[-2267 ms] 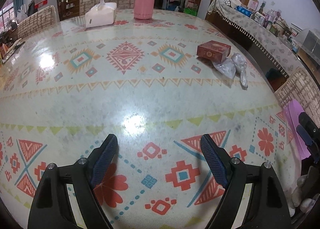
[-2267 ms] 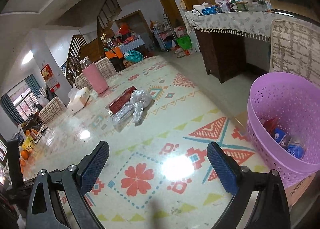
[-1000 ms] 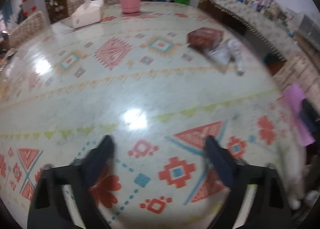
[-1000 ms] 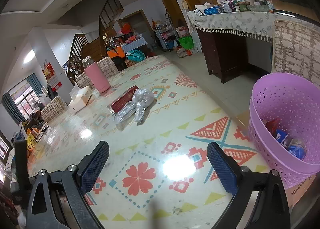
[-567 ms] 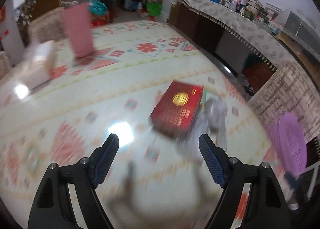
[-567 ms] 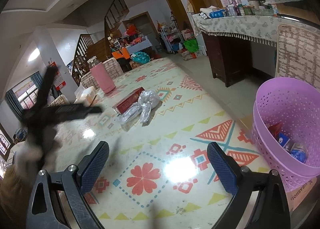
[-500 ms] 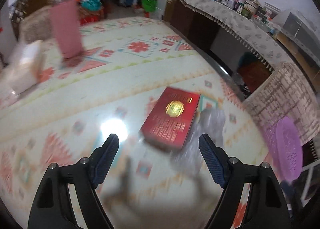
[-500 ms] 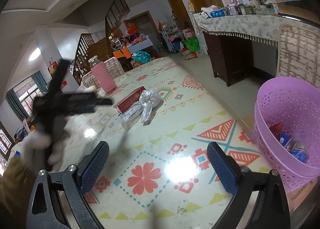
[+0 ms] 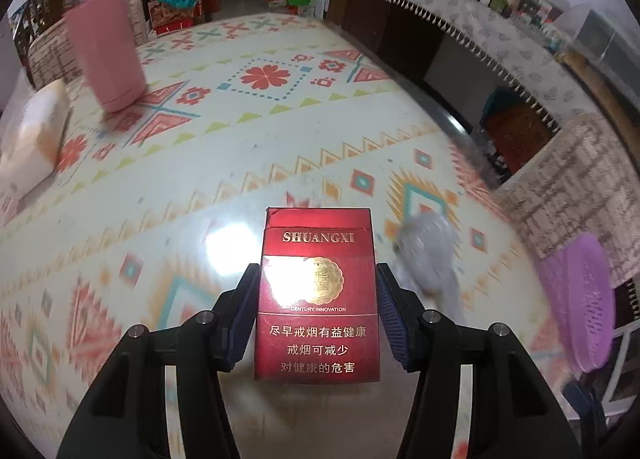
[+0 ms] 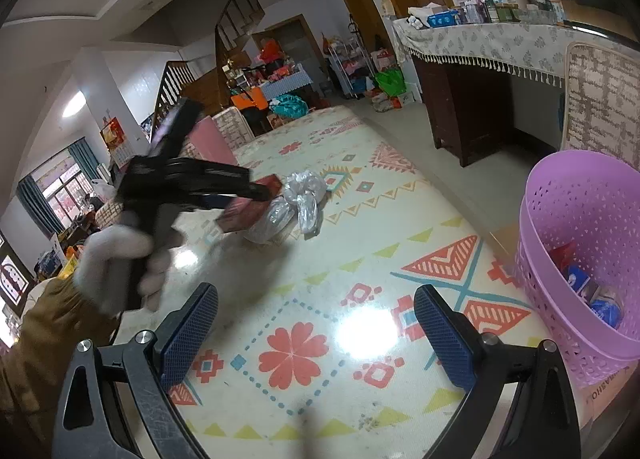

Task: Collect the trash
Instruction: 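Grasp the clear plastic bag with the right gripper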

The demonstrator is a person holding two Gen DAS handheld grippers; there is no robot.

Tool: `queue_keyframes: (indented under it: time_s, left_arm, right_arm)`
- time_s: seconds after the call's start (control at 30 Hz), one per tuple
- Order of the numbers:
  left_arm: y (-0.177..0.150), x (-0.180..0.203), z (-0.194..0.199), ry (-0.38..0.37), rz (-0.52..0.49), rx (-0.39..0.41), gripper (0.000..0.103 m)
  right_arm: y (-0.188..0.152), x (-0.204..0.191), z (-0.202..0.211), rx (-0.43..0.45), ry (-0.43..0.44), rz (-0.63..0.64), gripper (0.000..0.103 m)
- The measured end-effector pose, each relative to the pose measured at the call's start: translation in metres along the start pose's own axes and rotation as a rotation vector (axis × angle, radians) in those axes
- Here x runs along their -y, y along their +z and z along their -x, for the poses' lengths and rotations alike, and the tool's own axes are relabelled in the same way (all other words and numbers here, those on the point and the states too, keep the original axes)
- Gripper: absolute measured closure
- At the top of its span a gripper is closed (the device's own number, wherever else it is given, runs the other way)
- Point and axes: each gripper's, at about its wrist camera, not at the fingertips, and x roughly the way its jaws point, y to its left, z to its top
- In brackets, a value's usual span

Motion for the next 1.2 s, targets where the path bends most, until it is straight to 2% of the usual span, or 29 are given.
queue_keyframes:
  time_s: [0.23,0.33,0.43,0.57,0.77,0.87,1.0,1.2]
  left_arm:
    - [-0.062,-0.023,0.07,0.024,0.09,0.088,0.048]
    - [-0.086,-0.032,0.085,0.074,0.126,0.122,0.048]
    - [-0.105,-0.04,0.091,0.085,0.148,0.146,0.048]
    - [-0.117,-0.051,0.091,0.124,0.156,0.176,0.048]
    - [-0.123,-0.073,0.094,0.056,0.201,0.2,0.048]
    - [-0.127,-0.081,0.094,0.05,0.22,0.204,0.048]
    - [-0.127,-0.087,0.092,0.024,0.257,0.197,0.048]
    - [-0.128,-0.092,0.09,0.027,0.276,0.196,0.048]
  right_arm:
    - [0.001,0.002,-0.003,-0.005,-0.037,-0.015,0.003]
    - [0.001,0.002,-0.006,-0.018,-0.055,-0.02,0.003]
    - [0.001,0.003,-0.01,-0.036,-0.077,-0.025,0.003]
    - [0.002,0.005,-0.013,-0.051,-0.1,-0.036,0.003]
    - [0.017,-0.012,-0.032,-0.102,-0.191,0.036,0.003]
    - [0.038,-0.029,-0.053,-0.124,-0.182,0.065,0.003]
    - [0.069,-0.052,-0.1,-0.166,-0.19,0.106,0.003]
    - [0.091,-0.062,-0.163,-0.235,-0.225,0.075,0.012]
